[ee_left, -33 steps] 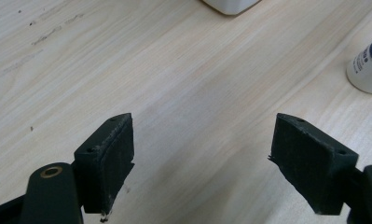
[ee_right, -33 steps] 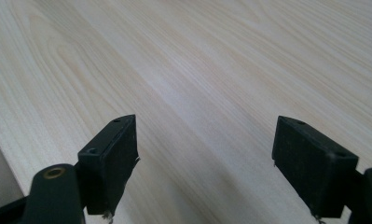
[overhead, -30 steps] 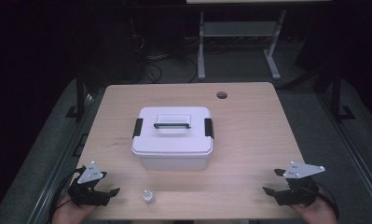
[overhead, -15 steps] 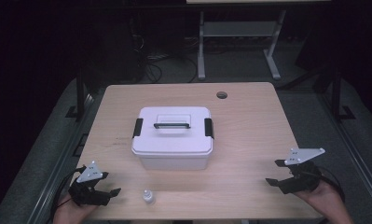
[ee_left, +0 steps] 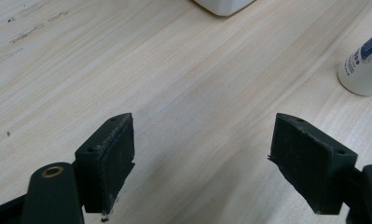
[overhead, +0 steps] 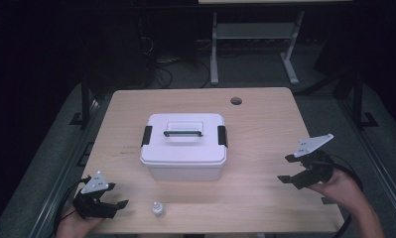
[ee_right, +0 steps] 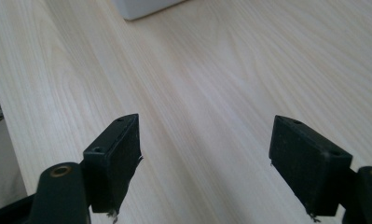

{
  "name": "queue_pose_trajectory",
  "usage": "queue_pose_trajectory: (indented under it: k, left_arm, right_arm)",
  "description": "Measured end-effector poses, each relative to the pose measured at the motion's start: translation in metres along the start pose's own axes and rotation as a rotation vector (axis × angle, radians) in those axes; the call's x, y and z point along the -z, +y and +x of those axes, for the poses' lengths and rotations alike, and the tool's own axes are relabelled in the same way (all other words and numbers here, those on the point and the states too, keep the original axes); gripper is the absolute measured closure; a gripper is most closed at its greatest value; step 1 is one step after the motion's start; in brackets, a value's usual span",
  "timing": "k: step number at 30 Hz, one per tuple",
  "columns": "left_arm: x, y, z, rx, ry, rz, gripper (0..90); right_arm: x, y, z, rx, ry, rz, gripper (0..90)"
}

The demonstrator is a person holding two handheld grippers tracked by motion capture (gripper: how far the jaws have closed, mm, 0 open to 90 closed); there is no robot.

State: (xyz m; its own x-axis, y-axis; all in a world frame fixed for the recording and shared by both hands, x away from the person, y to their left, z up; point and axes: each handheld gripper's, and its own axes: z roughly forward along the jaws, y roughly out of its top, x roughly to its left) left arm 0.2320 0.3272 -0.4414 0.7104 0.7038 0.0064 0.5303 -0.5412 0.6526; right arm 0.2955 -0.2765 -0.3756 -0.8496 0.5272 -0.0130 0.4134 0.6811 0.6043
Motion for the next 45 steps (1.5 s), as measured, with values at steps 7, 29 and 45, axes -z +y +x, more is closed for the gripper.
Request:
queue_pose_trajectory:
  k: [7,29,45]
  left_arm:
    - [0.001,0.001,0.0,-0.003,-0.006,-0.008,21.4]
    - [0.001,0.003,0.001,-0.011,-0.029,-0.02,21.4]
    - [0.001,0.003,0.001,-0.007,-0.034,-0.029,21.5]
  right_arm:
    - [0.002,0.029,-0.005,0.046,0.027,0.017,24.8]
    - [-0.004,0.134,-0.002,0.235,0.114,0.044,25.1]
    - [-0.018,0.185,0.006,0.304,0.163,0.044,26.0]
